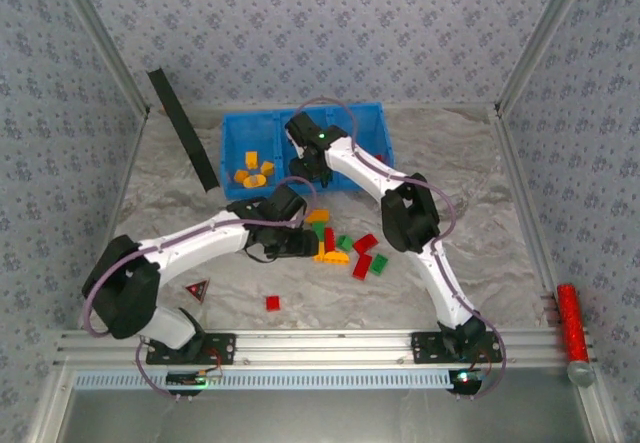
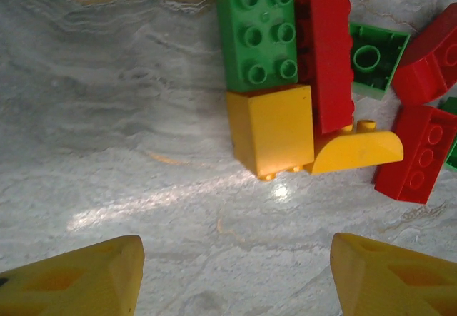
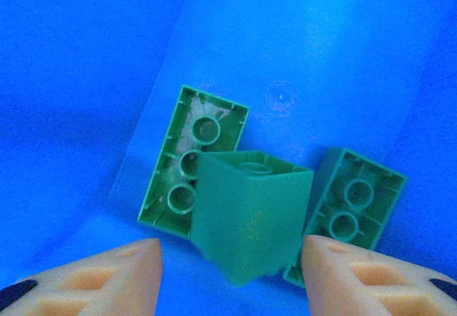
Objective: Sort the legos into containers by color
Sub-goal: Place the lego in the container, then pick up the lego from the center of the table.
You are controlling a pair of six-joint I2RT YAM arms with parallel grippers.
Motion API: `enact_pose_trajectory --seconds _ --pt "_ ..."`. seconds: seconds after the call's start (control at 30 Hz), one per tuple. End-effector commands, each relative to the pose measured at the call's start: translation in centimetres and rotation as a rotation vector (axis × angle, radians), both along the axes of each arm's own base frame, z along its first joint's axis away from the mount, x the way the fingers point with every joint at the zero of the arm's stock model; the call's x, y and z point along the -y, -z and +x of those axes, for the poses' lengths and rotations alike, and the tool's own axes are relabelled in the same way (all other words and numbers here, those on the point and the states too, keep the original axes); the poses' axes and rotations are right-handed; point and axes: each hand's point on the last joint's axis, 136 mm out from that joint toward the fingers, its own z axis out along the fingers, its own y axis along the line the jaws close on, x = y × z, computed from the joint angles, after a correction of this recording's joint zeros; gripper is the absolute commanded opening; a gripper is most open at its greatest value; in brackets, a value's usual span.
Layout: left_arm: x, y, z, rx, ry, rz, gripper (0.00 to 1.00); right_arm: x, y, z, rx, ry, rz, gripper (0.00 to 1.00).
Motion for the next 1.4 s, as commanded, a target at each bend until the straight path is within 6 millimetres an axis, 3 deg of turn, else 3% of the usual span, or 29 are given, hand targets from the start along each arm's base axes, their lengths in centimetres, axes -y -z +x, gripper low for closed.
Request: enact_pose_trajectory --seconds 0.0,0.33,0.43,0.6,0.73,1.0,1.2,1.37 --pt "1.5 -0.1 0.8 0.017 0.027 0.000 0.69 0.5 -4.7 -0.5 0.065 -0.014 0.031 0.57" --pt "3.4 2.4 1.1 -0.028 0.081 0.064 0.69 2.0 -10.3 -2.7 0.112 -0.044 0.078 0.58" --pt "3.3 3.1 1.2 -0.040 0.089 0.092 0.70 3.3 -11.4 -3.9 0.123 -0.051 0.070 0.58" --pt "2.8 4.5 1.0 -0.065 0.101 0.146 0.69 7.5 -13.0 -6.1 0.143 -0.012 0.045 0.58" --pt "2.6 5.4 1.2 -0.071 0.100 0.180 0.69 11.0 -13.5 -8.1 0.149 0.038 0.013 0.59" --pt "1.4 7.2 1.3 -0.098 0.081 0.225 0.61 16.2 -13.9 -13.6 0.127 0.137 0.012 0.59" --pt "-1.0 8.8 0.0 -0.151 0.056 0.251 0.54 18.9 -12.5 -16.9 0.070 0.218 0.015 0.60" --pt "-2.2 9.3 -0.5 -0.159 0.047 0.263 0.56 20.1 -12.2 -17.9 0.066 0.269 0.027 0.60"
